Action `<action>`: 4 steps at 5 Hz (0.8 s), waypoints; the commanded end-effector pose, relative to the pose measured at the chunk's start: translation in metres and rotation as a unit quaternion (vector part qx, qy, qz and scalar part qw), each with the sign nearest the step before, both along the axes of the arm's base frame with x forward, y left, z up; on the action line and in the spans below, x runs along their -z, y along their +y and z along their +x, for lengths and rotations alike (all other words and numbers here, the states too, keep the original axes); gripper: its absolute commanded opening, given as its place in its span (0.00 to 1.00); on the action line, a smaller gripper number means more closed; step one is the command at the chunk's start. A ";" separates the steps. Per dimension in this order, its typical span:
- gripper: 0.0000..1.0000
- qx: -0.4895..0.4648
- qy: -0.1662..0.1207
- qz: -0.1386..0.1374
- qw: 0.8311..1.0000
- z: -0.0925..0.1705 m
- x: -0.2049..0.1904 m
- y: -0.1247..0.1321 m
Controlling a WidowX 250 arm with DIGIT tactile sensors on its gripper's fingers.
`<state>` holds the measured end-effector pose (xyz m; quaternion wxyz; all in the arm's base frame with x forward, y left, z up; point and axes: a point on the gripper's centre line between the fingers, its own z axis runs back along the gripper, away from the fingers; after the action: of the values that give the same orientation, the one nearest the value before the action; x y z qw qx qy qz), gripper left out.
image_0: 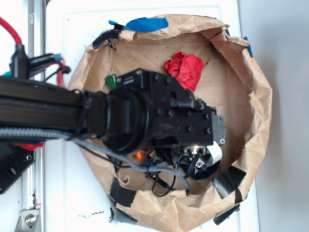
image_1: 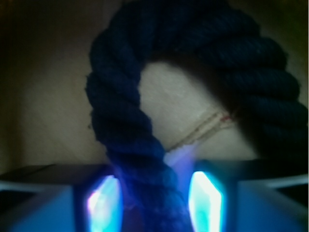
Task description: Grab the blue rope.
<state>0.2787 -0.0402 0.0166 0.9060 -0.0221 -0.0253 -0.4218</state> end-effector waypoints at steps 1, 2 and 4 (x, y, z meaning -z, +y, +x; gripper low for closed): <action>0.00 0.004 0.000 -0.008 1.000 -0.006 -0.006 -0.002; 0.00 -0.010 -0.006 -0.016 1.000 -0.009 -0.020 0.004; 0.00 -0.115 -0.037 -0.027 0.992 -0.022 -0.096 0.023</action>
<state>0.2518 -0.0177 0.0976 0.9456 -0.0408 -0.0392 -0.3205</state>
